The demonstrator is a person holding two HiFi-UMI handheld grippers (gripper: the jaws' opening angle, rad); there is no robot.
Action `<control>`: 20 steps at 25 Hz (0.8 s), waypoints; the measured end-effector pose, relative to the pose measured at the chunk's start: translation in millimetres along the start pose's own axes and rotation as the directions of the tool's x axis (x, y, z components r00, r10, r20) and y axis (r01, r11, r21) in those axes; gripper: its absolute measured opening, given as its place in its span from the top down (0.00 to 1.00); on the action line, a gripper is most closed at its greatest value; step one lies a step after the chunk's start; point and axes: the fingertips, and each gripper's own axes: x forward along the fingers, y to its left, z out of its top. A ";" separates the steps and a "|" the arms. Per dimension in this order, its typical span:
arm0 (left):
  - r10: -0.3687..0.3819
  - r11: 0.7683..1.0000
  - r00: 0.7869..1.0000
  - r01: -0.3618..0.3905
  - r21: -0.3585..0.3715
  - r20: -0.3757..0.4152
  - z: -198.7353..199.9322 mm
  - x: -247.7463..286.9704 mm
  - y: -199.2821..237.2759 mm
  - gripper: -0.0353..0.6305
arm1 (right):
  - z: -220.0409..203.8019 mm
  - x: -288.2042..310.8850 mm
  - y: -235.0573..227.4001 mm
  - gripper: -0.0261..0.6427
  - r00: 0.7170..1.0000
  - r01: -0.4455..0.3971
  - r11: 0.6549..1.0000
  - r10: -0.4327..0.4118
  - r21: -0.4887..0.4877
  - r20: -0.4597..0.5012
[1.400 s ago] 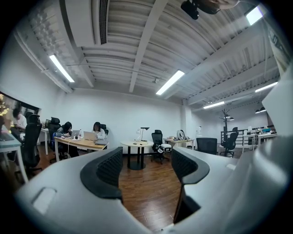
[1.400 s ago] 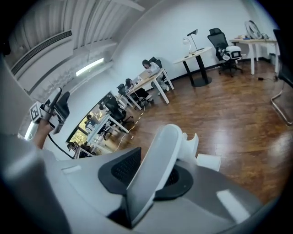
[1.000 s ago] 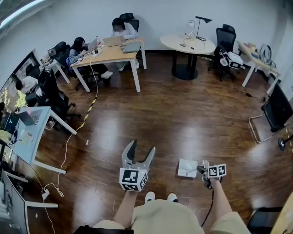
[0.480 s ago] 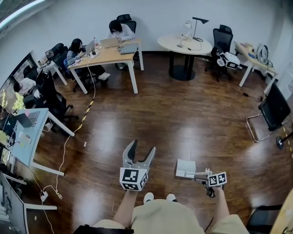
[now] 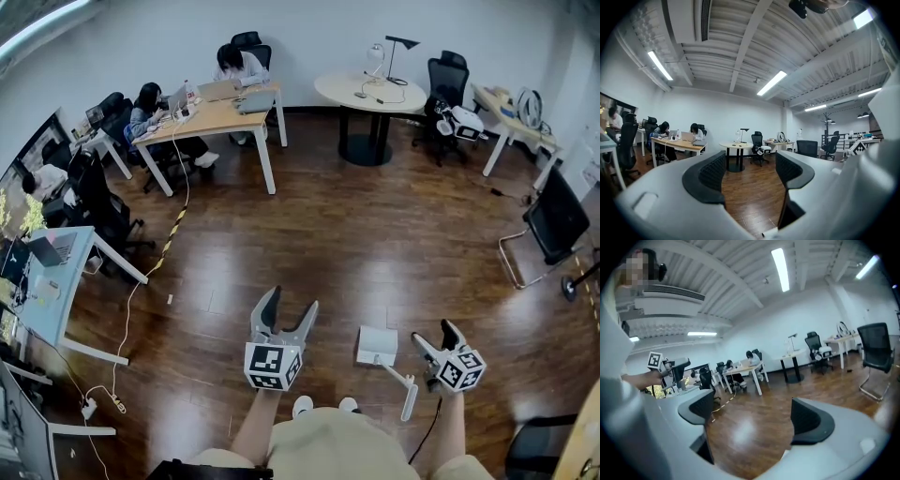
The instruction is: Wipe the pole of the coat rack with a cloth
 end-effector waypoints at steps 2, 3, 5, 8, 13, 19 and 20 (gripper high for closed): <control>-0.005 1.000 1.000 0.005 0.003 0.004 3.0 1.0 -1.4 0.48 | 33.3 10.4 28.6 0.21 0.997 -0.013 0.997 0.018 -0.074 0.075; -0.007 1.000 1.000 0.007 0.005 0.007 4.4 1.1 -2.4 0.48 | 47.8 15.1 42.9 0.21 0.994 -0.014 0.994 0.026 -0.109 0.109; -0.009 1.000 1.000 0.009 0.008 0.015 7.2 -0.2 -3.9 0.48 | 74.2 22.9 72.5 0.21 0.984 -0.010 0.986 0.040 -0.169 0.175; -0.004 1.000 0.999 0.003 0.014 0.032 12.4 -5.2 -1.6 0.48 | 111.1 32.3 117.8 0.21 0.959 0.007 0.970 0.062 -0.243 0.275; 0.028 0.999 0.997 -0.030 0.026 0.067 21.9 -14.7 3.3 0.48 | 149.5 44.0 153.8 0.21 0.925 0.111 0.941 0.020 -0.319 0.380; 0.066 0.997 0.993 -0.070 0.038 0.097 33.0 -21.1 11.0 0.49 | 156.5 53.3 166.0 0.23 0.924 0.121 0.935 0.016 -0.334 0.381; 0.070 0.997 0.993 -0.073 0.035 0.098 33.2 -22.3 13.2 0.49 | 154.8 55.0 168.6 0.23 0.927 0.114 0.936 0.021 -0.334 0.375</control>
